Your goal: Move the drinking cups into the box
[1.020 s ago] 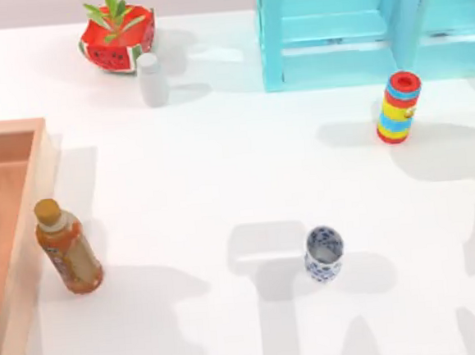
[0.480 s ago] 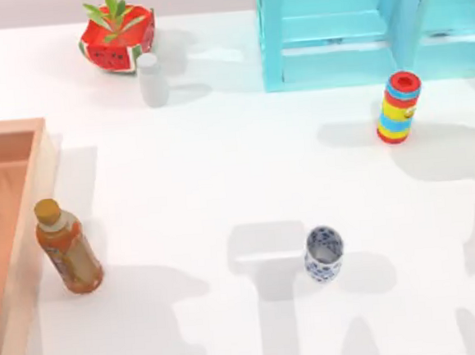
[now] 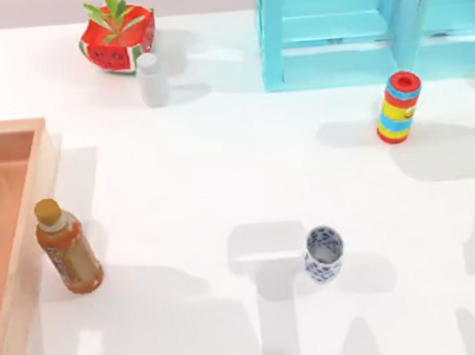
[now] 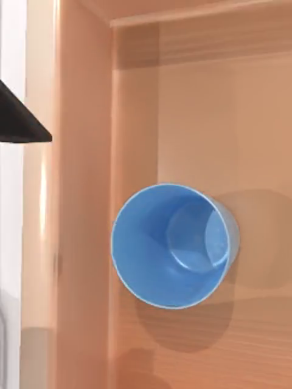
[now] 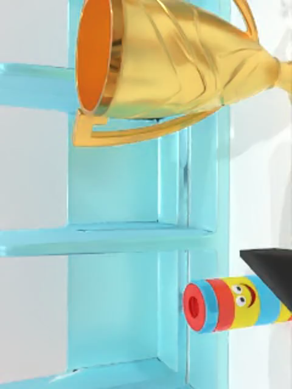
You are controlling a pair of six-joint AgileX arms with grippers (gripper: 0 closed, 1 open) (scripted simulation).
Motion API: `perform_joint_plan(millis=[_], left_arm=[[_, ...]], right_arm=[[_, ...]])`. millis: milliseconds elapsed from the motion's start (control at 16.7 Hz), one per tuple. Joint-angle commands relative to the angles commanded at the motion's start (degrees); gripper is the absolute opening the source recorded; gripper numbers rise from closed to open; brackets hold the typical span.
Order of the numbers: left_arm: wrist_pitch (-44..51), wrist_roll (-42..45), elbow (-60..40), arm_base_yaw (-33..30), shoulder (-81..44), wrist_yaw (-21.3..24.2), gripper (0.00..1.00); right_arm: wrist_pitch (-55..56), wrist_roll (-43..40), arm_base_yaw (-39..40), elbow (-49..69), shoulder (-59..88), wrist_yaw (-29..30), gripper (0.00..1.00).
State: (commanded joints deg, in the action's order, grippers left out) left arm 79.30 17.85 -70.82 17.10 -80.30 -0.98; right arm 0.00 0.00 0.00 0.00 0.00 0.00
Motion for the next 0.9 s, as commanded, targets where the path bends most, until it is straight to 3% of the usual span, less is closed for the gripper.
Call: perform_joint_plan(millis=[240,600,900], left_arm=[[6.97,-0.08,-7.02,-0.38,0.36,0.03,1.0],[7.25,-0.77,-7.87,-0.92,-0.44,0.04,1.0],[9.27,-12.48,-19.91,-12.94,-12.05,0.34,1.0]], right_arm=[[0.0,0.0,0.0,0.0,0.0,0.0,1.0],[0.0,0.0,0.0,0.0,0.0,0.0,1.0],[0.0,0.0,0.0,0.0,0.0,0.0,1.0]])
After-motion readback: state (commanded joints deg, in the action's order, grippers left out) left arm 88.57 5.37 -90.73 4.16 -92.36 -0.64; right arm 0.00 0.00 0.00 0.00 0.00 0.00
